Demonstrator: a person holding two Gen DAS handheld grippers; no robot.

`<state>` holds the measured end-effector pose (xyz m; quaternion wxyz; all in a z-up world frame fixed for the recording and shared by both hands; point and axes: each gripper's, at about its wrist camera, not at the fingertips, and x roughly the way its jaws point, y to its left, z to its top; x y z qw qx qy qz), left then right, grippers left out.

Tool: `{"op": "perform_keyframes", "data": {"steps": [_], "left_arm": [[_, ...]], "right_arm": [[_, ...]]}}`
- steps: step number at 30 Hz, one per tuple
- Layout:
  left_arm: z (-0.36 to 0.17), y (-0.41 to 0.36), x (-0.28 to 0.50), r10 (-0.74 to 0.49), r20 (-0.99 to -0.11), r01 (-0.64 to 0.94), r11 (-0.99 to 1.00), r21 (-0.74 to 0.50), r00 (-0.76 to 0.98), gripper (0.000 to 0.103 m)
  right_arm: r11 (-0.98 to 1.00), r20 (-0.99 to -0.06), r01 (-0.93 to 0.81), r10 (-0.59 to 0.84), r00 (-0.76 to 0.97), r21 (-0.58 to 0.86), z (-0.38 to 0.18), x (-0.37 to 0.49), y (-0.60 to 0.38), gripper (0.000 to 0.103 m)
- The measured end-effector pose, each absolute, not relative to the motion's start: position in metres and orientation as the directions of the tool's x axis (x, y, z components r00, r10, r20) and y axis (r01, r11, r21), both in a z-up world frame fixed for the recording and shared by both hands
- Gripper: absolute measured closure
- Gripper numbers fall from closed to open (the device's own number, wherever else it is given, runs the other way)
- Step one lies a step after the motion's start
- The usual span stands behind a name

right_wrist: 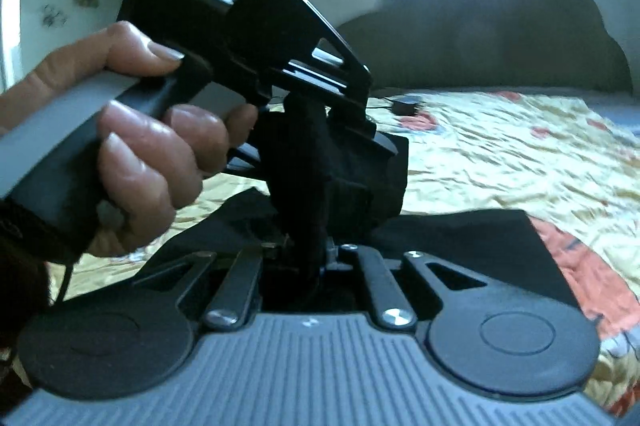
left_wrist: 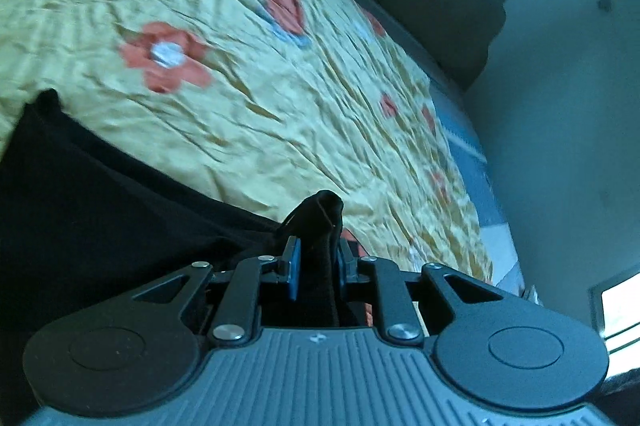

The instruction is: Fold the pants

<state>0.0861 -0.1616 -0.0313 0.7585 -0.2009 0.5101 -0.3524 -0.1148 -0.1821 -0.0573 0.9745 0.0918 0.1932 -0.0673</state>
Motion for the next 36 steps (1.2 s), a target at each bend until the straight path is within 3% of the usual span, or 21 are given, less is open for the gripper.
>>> {"op": "perform_keyframes", "data": {"steps": [13, 23, 29, 33, 36], "left_arm": [[-0.048, -0.241, 0.063, -0.720, -0.672, 0.463, 0.662, -0.589, 0.174, 0.086], [-0.014, -0.195, 0.053, -0.653, -0.640, 0.526, 0.739, -0.421, 0.406, 0.086], [-0.023, -0.131, 0.051, -0.564, -0.680, 0.495, 0.805, -0.327, 0.468, 0.086], [-0.031, -0.099, 0.043, -0.487, -0.679, 0.477, 0.850, -0.224, 0.549, 0.086], [-0.040, -0.096, 0.040, -0.398, -0.682, 0.463, 0.881, -0.098, 0.613, 0.086]], "right_arm": [[0.785, -0.415, 0.268, -0.015, 0.910, 0.559, -0.106, -0.149, -0.283, 0.094], [0.616, -0.398, 0.248, 0.117, 0.910, 0.747, -0.131, -0.167, -0.318, 0.085], [0.638, -0.435, 0.275, 0.106, 0.894, 0.719, -0.115, -0.200, -0.333, 0.075], [0.813, -0.444, 0.381, -0.172, 0.879, 0.440, -0.079, -0.226, -0.322, 0.070], [0.904, -0.387, 0.309, -0.182, 0.904, 0.295, -0.060, -0.208, -0.306, 0.070]]}}
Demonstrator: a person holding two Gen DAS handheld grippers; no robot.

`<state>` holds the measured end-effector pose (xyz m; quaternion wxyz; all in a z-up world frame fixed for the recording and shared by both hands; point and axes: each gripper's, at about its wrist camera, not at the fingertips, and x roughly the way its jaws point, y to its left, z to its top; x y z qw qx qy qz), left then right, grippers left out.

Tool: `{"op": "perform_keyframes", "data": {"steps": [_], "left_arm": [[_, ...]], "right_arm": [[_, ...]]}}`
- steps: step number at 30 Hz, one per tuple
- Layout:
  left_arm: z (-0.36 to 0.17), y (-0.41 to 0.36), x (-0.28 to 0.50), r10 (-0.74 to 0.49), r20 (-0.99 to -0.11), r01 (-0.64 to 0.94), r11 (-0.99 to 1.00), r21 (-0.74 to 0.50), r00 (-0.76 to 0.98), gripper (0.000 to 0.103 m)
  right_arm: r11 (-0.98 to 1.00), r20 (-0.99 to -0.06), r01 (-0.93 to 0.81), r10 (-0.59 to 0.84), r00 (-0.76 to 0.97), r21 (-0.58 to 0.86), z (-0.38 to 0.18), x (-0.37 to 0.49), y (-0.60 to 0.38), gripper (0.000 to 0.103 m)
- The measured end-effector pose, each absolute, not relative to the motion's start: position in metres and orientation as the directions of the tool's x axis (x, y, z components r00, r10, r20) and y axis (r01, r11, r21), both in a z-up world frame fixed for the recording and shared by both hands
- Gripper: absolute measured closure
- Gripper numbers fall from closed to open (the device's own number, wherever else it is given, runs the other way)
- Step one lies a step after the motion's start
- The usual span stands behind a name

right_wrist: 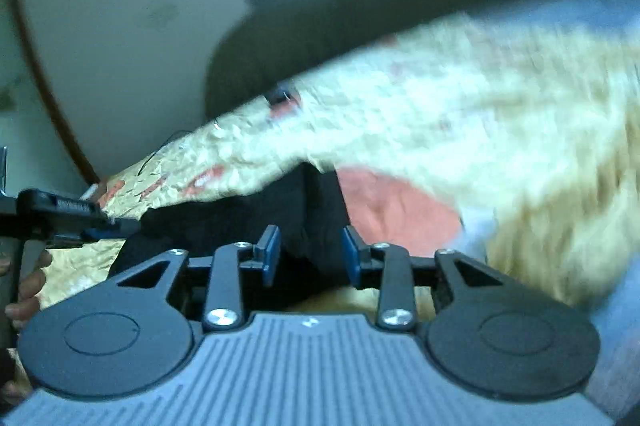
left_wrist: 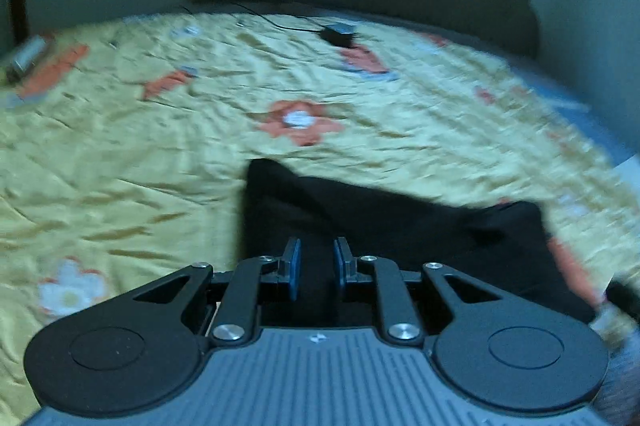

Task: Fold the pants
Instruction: 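Lower the folded trousers onto the quilt and open both grippers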

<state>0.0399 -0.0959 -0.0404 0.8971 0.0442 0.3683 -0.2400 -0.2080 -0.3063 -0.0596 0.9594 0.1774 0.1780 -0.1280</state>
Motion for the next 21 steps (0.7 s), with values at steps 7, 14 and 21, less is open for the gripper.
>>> {"op": "perform_keyframes", "data": {"steps": [7, 14, 21], "left_arm": [[-0.058, -0.093, 0.054, -0.326, -0.704, 0.454, 0.891, -0.006, 0.630, 0.086], [-0.041, -0.111, 0.076, -0.387, -0.629, 0.504, 0.863, 0.009, 0.674, 0.086], [-0.068, -0.118, 0.108, -0.329, -0.693, 0.455, 0.891, -0.002, 0.641, 0.086]], "right_arm": [[0.953, -0.590, 0.300, -0.223, 0.776, 0.033, -0.085, -0.115, -0.293, 0.044], [0.969, -0.510, 0.245, -0.191, 0.839, 0.040, -0.041, -0.106, -0.291, 0.042], [0.966, -0.666, 0.253, -0.153, 0.730, 0.055, -0.075, -0.033, -0.318, 0.043]]}}
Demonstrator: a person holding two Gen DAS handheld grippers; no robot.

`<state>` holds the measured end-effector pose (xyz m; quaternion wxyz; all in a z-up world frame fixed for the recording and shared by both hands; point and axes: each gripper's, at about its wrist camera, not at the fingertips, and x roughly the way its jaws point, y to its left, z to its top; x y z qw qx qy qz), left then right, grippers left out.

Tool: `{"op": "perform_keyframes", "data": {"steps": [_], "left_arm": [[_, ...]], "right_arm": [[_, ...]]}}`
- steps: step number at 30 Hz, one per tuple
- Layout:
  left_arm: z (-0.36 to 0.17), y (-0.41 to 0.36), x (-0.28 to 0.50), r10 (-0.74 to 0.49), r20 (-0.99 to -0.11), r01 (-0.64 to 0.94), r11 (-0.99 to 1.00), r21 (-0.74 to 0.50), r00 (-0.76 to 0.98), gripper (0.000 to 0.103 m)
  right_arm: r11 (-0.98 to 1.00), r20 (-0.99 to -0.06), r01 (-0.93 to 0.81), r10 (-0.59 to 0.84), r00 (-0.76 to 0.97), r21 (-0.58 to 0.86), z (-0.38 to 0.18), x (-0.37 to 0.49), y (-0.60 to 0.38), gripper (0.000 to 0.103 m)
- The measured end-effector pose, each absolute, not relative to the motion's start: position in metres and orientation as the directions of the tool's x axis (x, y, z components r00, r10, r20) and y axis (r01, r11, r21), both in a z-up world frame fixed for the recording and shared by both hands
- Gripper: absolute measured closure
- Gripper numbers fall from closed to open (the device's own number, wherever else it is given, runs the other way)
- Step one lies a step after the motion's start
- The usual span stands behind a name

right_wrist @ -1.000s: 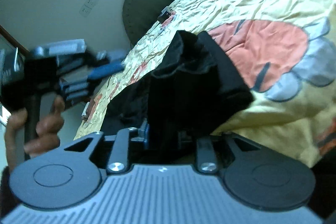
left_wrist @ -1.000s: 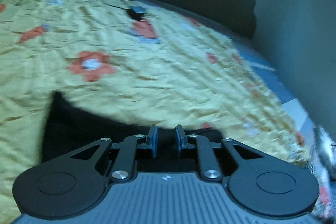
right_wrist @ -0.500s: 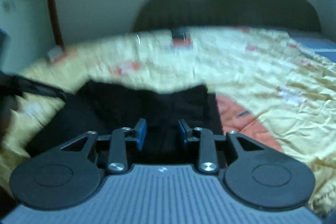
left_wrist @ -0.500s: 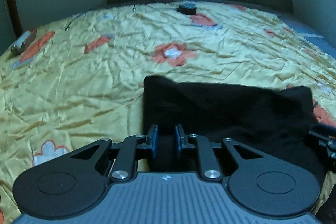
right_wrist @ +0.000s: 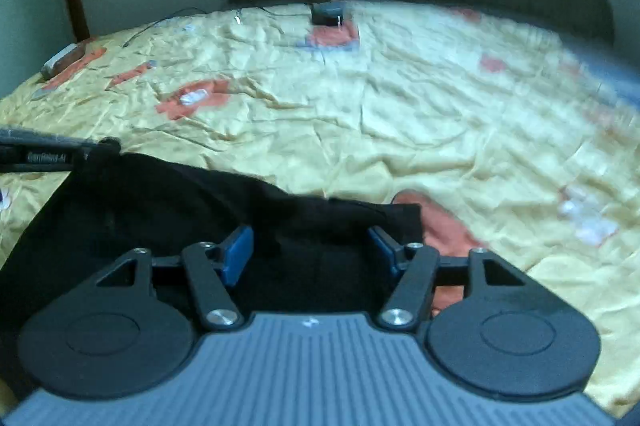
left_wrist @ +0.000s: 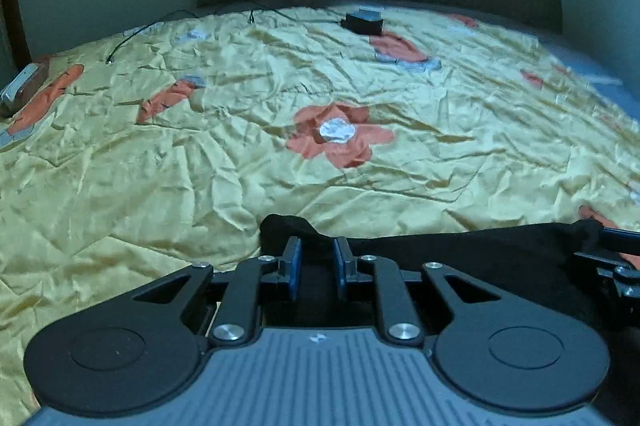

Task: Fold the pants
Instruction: 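Lower the folded trousers onto the quilt and open both grippers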

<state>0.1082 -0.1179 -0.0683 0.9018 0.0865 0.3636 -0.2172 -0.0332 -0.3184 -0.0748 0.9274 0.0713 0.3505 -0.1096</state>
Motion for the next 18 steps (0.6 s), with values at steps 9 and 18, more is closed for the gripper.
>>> {"op": "perform_keyframes", "data": {"steps": [9, 18], "left_arm": [[-0.059, -0.073, 0.036, -0.338, -0.677, 0.464, 0.886, 0.005, 0.653, 0.086], [-0.067, -0.059, 0.013, -0.328, -0.667, 0.445, 0.895, 0.007, 0.669, 0.086]], "right_arm": [[0.977, -0.611, 0.207, -0.130, 0.781, 0.056, -0.055, -0.098, -0.298, 0.043], [0.941, -0.582, 0.304, -0.168, 0.796, 0.145, -0.059, -0.121, -0.312, 0.040]]}}
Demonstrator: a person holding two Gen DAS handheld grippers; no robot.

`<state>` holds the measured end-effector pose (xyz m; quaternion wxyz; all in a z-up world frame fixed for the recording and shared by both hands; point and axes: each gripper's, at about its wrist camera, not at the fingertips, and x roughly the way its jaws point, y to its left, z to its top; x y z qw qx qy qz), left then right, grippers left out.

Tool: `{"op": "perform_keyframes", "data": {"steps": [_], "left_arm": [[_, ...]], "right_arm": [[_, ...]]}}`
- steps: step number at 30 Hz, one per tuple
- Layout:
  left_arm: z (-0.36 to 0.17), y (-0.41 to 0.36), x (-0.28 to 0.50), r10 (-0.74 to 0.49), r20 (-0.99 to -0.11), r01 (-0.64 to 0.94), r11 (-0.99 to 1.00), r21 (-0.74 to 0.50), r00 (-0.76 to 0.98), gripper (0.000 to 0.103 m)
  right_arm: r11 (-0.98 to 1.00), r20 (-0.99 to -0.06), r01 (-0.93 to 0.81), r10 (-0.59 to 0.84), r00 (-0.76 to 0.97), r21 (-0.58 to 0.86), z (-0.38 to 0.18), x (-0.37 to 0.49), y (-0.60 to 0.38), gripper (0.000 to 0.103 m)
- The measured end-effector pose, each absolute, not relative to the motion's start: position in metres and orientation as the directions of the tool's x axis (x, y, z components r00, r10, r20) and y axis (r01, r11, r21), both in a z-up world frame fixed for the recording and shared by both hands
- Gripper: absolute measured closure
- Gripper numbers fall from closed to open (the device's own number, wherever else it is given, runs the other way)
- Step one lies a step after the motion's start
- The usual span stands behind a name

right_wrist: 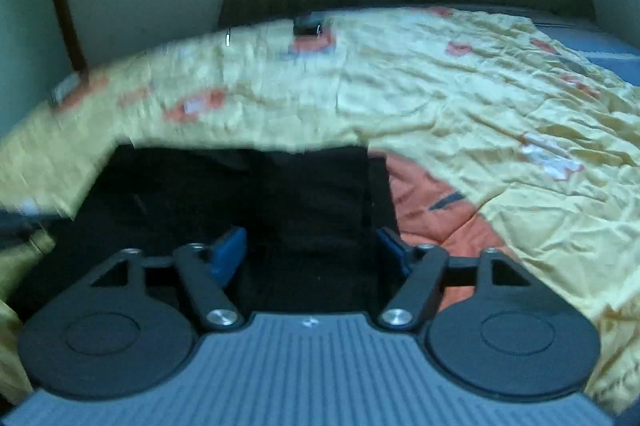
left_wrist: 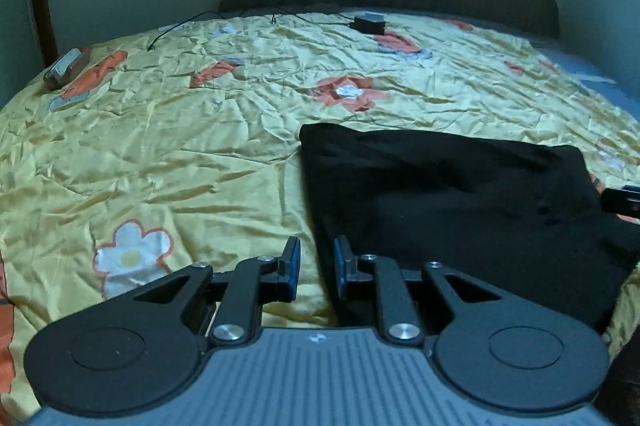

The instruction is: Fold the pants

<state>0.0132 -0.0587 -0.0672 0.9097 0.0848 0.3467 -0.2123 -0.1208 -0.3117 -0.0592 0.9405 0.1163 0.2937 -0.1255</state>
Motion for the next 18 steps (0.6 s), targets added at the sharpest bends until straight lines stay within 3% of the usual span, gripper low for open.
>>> {"op": "perform_keyframes", "data": {"steps": [2, 5, 8, 12, 18], "left_arm": [[-0.073, -0.061, 0.006, -0.305, -0.667, 0.453, 0.890, 0.054, 0.679, 0.086], [-0.071, -0.058, -0.004, -0.293, -0.657, 0.452, 0.888, 0.082, 0.695, 0.086], [-0.061, -0.039, -0.010, -0.274, -0.645, 0.407, 0.911, 0.063, 0.713, 0.085], [-0.052, -0.015, -0.017, -0.269, -0.634, 0.366, 0.930, 0.024, 0.725, 0.085], [-0.066, -0.034, -0.023, -0.299, -0.671, 0.434, 0.900, 0.038, 0.679, 0.085]], "right_arm": [[0.943, -0.567, 0.304, -0.178, 0.804, 0.134, -0.056, -0.135, -0.308, 0.040], [0.943, -0.646, 0.326, -0.204, 0.736, 0.073, -0.081, -0.133, -0.305, 0.039], [0.931, -0.604, 0.337, -0.189, 0.775, 0.142, -0.071, -0.150, -0.310, 0.040], [0.907, -0.532, 0.402, -0.279, 0.799, 0.128, -0.046, -0.177, -0.327, 0.039], [0.913, -0.583, 0.380, -0.229, 0.779, 0.148, -0.068, -0.175, -0.325, 0.039]]}}
